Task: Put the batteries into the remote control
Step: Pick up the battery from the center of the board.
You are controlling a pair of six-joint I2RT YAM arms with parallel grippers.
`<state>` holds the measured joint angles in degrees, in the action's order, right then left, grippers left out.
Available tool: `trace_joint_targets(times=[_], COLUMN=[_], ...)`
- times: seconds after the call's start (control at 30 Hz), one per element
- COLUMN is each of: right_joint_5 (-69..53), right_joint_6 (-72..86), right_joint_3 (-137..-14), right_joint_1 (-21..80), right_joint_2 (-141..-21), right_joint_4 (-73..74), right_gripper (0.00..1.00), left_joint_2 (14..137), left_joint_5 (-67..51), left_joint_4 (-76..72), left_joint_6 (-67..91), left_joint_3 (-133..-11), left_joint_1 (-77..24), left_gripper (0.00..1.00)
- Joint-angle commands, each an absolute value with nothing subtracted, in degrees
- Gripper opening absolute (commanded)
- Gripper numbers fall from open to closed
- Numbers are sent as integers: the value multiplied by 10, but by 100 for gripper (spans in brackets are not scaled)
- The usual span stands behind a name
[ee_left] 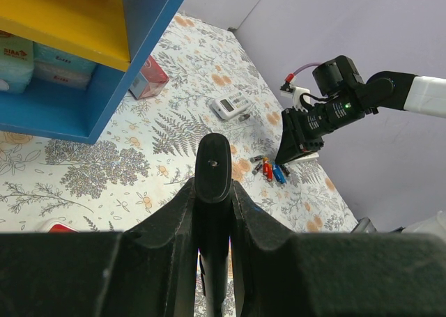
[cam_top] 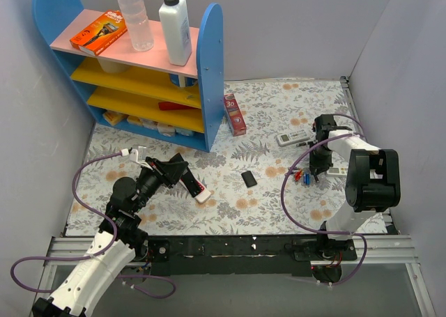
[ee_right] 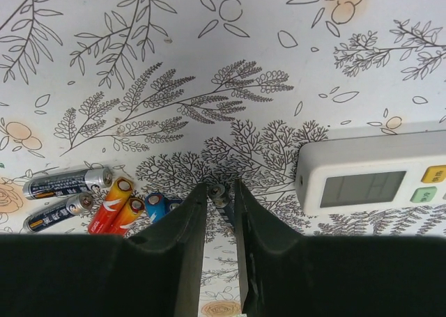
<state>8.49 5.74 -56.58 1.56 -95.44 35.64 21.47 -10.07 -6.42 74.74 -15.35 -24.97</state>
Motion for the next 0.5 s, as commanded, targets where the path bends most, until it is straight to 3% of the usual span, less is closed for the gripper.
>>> trace_joint_targets(times=[0.0,0.17,0.3,0.47], right_joint_5=[84,80,91,92], right_joint_6=[82,119,134,141], right_joint_3=[-556,-537,-532,-540], right_joint_1=[5,-22,-26,-25], right_joint_2=[-964,-961,-946,-899], right_joint_4=[369,385,391,394], right_gripper=[27,23,10,4], left_joint_2=[213,214,219,238], left_joint_5=[-95,-95,-94,-107], left_joint_4=[-62,-60,-55,-67], left_joint_6=[737,737,740,752], left_joint_3=[-158,-161,-161,-167], left_joint_1=[-253,-256,-258,-258], left_gripper=[0,0,0,0])
